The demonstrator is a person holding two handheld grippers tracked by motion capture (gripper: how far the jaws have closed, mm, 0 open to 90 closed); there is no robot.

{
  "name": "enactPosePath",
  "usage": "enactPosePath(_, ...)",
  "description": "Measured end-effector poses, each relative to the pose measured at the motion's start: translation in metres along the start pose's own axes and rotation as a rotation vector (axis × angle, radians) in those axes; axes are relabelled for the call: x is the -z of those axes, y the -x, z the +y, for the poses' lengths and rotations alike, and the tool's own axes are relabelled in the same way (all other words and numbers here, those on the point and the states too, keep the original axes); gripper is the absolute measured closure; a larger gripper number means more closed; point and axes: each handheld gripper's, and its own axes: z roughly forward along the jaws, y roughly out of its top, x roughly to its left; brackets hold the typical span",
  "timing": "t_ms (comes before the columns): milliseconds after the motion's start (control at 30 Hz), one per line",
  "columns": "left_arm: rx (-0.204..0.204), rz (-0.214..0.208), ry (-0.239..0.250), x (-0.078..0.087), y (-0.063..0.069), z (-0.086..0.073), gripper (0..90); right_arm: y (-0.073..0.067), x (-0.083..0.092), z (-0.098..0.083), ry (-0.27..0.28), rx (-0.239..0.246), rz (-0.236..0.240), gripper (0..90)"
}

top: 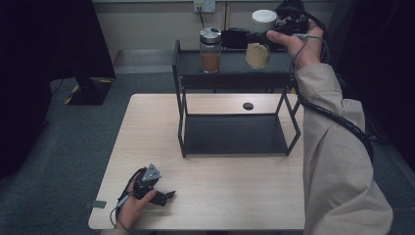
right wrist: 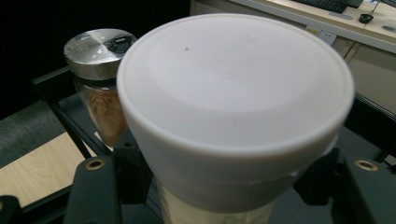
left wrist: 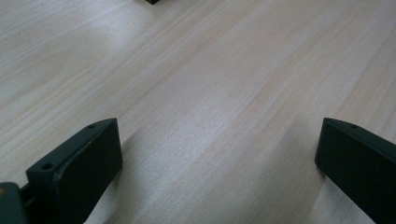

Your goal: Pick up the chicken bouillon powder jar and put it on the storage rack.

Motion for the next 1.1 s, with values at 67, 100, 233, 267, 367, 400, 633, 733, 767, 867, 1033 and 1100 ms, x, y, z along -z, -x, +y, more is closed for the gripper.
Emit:
enactPosePath(67, 0.000, 0.000, 0.000, 0.000, 0.000, 0.000, 0.0, 0.000, -0.003, 0.001, -0.004, -0.002, -0.005, 34.6)
enactPosePath(100, 0.000, 0.000, 0.000, 0.000, 0.000, 0.000, 0.0, 0.000, -0.004, 0.001, -0.004, -0.002, -0.006, 34.6)
enactPosePath(233, 0.000, 0.000, 0.000, 0.000, 0.000, 0.000, 0.0, 0.002, -0.009, 0.001, -0.006, -0.006, -0.007, 34.6)
enactPosePath(267, 0.000, -0.001, 0.000, 0.000, 0.000, 0.000, 0.0, 0.003, -0.010, 0.001, -0.006, -0.007, -0.009, 34.6)
enactPosePath(367, -0.001, -0.001, 0.000, 0.000, 0.000, 0.000, 0.0, 0.004, -0.013, 0.001, -0.009, -0.009, -0.014, 34.6)
enactPosePath(400, -0.001, -0.001, 0.000, 0.000, 0.000, 0.000, 0.0, 0.004, -0.014, 0.002, -0.012, -0.013, -0.014, 34.6)
enactPosePath(633, -0.002, -0.001, 0.000, 0.000, 0.000, 0.000, 0.0, 0.004, -0.021, 0.003, -0.027, -0.011, -0.017, 34.6)
enactPosePath(733, -0.002, -0.001, 0.000, 0.000, -0.001, 0.000, 0.0, 0.004, -0.024, 0.003, -0.033, -0.014, -0.017, 34.6)
enactPosePath(767, -0.002, -0.001, 0.000, 0.000, -0.001, 0.000, 0.0, 0.004, -0.025, 0.003, -0.036, -0.014, -0.016, 34.6)
enactPosePath(867, -0.002, -0.001, 0.000, 0.000, -0.001, 0.000, 0.0, 0.004, -0.027, 0.001, -0.033, -0.019, -0.014, 34.6)
enactPosePath(1033, -0.001, -0.001, 0.001, 0.000, -0.001, 0.000, 0.0, 0.005, -0.029, -0.001, -0.028, -0.023, -0.007, 34.6)
enactPosePath(1100, -0.001, -0.001, 0.001, 0.000, 0.000, 0.000, 0.0, 0.006, -0.029, -0.002, -0.026, -0.026, -0.005, 34.6)
